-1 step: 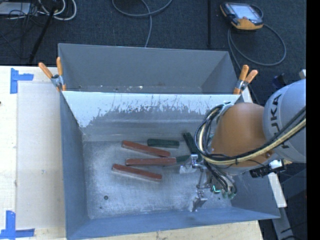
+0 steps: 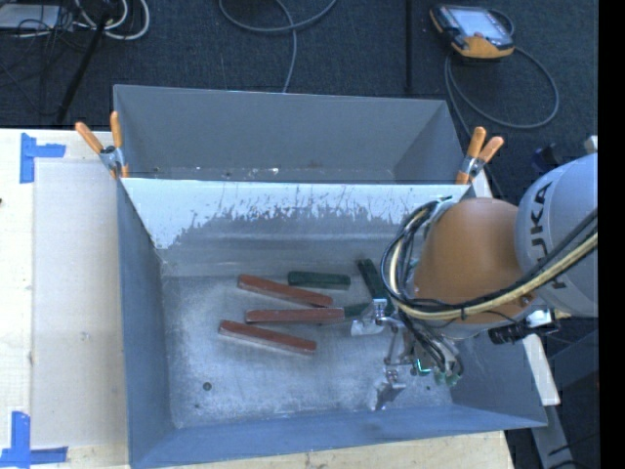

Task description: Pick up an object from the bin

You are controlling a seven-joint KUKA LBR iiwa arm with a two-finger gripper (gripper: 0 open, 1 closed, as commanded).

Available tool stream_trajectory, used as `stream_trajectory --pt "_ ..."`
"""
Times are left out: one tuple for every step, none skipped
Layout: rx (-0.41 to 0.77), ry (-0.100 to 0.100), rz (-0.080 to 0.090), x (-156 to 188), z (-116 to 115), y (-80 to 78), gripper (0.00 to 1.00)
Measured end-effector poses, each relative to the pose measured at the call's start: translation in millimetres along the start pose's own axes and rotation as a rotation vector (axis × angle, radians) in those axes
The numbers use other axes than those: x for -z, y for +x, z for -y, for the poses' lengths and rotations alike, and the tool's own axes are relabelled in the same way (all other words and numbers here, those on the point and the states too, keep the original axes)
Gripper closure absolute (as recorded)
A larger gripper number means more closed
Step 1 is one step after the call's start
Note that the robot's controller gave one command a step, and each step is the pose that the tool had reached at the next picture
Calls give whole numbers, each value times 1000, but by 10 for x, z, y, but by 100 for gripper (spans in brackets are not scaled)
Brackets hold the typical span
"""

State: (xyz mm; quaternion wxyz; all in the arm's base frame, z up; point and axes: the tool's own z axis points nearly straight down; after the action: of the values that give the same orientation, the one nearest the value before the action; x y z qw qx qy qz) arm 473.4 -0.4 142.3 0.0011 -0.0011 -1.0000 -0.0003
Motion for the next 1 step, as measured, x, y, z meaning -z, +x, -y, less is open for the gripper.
stream_trajectory --pt "82 3 3 -136 -204 -229 0"
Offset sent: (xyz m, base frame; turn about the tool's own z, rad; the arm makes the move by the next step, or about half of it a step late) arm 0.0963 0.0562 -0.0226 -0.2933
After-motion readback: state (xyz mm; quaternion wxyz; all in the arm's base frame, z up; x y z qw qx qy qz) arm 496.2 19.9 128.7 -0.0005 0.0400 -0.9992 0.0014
